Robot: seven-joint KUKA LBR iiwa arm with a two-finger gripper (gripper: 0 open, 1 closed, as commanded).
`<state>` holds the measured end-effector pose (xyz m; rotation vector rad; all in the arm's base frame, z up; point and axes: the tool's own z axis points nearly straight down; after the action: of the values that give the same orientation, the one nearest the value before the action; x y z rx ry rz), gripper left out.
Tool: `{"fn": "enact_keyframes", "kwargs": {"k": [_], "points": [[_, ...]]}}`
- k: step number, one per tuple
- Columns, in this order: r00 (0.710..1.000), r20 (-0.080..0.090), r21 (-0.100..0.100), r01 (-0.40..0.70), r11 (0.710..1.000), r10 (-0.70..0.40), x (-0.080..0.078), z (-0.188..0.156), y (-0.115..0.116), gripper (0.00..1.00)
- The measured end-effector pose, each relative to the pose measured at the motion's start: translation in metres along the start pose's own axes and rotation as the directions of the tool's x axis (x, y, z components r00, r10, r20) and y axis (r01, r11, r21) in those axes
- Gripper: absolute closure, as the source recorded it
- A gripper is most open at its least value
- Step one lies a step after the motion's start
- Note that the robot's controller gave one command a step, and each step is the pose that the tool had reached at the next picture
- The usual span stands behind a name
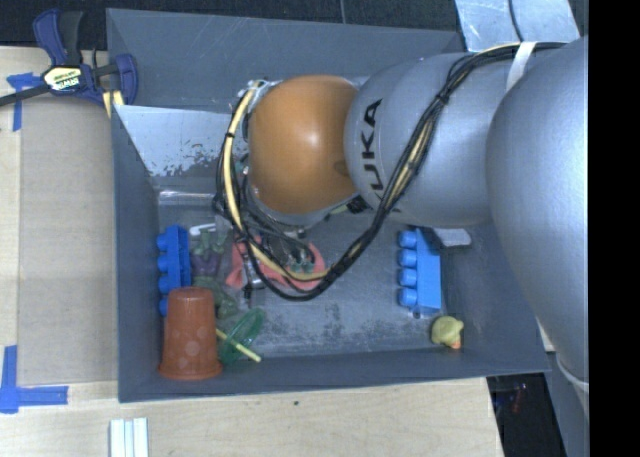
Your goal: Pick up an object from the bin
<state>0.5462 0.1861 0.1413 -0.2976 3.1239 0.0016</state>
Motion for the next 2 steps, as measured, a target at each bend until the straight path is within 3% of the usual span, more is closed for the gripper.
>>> {"fn": "enact_keyframes", "kwargs": {"k": [1,2], "points": [[0.975,0.004,0.0,0.221,0.975,-0.221,0.011,0.002,-0.087,0.0],[0.978,0.001,0.0,0.209,0.978,-0.209,0.023,0.003,-0.147,0.0]]}}
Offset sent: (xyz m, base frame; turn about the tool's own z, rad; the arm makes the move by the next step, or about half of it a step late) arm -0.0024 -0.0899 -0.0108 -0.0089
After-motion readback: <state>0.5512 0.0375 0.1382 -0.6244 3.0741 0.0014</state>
